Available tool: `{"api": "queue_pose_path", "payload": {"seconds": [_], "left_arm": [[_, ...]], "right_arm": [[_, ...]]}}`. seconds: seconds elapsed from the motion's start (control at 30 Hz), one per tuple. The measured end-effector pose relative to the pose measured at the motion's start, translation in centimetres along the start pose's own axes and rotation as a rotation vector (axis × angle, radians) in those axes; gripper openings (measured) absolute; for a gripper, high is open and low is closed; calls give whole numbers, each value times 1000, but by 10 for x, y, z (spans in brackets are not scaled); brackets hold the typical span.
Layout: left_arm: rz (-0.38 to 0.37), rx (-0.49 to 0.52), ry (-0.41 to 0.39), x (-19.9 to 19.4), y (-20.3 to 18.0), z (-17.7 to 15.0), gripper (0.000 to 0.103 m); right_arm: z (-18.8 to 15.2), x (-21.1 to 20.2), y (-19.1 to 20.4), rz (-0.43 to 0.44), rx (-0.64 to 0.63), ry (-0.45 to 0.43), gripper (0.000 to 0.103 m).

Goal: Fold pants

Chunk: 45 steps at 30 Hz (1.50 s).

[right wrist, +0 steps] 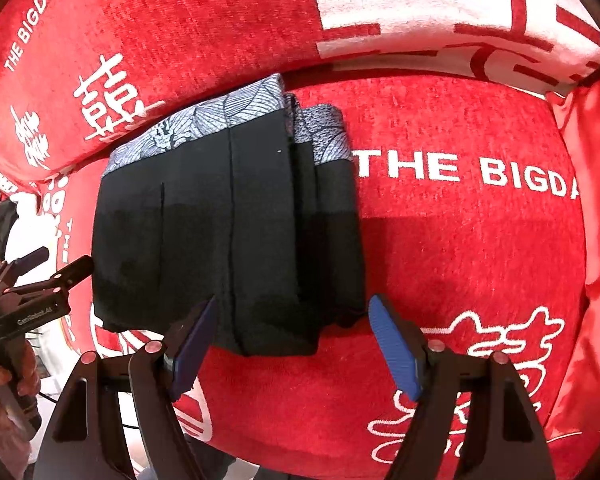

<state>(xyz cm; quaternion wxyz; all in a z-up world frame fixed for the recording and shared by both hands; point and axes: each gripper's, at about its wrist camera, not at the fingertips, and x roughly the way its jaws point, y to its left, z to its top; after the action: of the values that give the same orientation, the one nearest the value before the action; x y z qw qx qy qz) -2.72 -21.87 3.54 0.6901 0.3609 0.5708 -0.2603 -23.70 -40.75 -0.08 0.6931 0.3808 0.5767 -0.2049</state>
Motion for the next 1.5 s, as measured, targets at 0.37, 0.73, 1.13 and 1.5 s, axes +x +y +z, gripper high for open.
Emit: {"api": "queue_pose_path", "payload": {"seconds": [0.37, 0.73, 1.13, 1.5], "left_arm": [[-280, -108, -16, 31, 40, 10, 103], [-674, -58, 48, 97, 49, 17, 103], [-769, -108, -35, 85, 25, 24, 66], [-717, -104, -103, 14, 35, 4, 58]], "right_arm": [[13, 18, -29, 193, 53, 34, 80], [34, 66, -66, 506, 38, 95, 81], [49, 76, -60, 544, 98, 112, 50], [22, 30, -40, 669, 101, 92, 39]]}}
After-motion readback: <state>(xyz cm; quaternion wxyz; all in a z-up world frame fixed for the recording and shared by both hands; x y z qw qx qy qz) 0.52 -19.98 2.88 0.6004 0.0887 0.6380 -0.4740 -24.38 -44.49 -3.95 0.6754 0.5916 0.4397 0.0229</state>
